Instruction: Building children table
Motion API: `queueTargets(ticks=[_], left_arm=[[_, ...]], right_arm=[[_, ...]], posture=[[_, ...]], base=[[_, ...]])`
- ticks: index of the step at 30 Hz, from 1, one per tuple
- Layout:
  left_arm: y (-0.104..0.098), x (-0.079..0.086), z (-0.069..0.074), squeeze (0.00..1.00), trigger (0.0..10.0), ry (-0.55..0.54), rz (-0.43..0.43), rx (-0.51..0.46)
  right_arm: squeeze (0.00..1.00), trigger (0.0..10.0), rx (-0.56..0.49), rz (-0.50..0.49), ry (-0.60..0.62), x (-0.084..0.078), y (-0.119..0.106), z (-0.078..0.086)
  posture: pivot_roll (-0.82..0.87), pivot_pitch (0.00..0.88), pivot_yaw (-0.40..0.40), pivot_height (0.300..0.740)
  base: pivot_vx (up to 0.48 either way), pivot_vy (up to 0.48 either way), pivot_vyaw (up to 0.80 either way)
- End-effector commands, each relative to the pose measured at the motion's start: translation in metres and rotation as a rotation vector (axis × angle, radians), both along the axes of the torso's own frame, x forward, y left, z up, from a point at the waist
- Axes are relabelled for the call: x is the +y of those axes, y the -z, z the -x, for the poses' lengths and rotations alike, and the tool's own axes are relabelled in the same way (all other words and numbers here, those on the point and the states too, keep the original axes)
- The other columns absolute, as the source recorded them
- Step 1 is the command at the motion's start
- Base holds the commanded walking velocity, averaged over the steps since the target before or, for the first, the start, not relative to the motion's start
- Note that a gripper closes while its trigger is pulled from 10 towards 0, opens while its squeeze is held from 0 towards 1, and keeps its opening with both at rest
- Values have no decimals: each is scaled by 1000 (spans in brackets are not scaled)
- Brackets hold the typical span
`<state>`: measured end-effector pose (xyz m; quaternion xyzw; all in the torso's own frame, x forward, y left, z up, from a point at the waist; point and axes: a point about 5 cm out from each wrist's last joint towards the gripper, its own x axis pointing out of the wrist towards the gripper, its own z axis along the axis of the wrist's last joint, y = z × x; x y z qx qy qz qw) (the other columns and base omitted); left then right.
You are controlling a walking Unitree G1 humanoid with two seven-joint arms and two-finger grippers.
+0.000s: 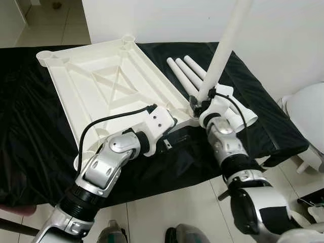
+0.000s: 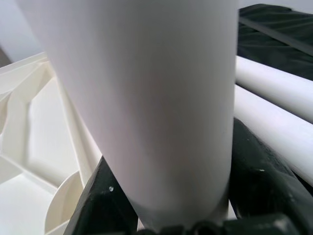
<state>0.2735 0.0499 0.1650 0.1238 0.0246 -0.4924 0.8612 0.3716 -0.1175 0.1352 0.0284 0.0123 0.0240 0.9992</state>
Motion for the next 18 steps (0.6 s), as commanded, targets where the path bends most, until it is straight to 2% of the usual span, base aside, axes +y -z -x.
queueTargets(ticks=[1,2,3,5,9,10,14,18], left_arm=[[-2,-3,0,0,10000,11,2,-6],[-2,-3,1,0,10000,11,3,-5],[-2,-3,1,0,10000,11,3,-5],[-1,-2,1,0,10000,5,2,-4],[-1,-2,1,0,10000,2,2,-3],[-1,-2,1,0,10000,1,2,-2],[0,-3,2,0,10000,1,4,-2],[0,-5,1,0,10000,5,5,-3]], right_arm=[[0,10000,33,-64,22,26,0,6],[0,10000,31,-71,21,33,-2,8],[0,10000,31,-71,21,33,-2,8],[0,10000,-3,-55,-31,42,-8,11],[0,10000,3,-36,4,33,-6,11],[1000,10000,7,-37,10,28,-5,11],[1000,10000,12,-48,8,24,-4,11],[1000,10000,4,-69,-73,19,-7,12]], posture=[[-40,0,-38,740],[-40,0,-38,740],[-40,0,-38,740],[-37,0,-43,740],[-36,0,-50,740],[-37,0,-52,740],[-37,0,-53,740],[-42,0,-57,740]], base=[[0,0,0],[0,0,0],[0,0,0],[0,0,0],[0,0,0],[0,0,0],[0,0,0],[0,0,0]])
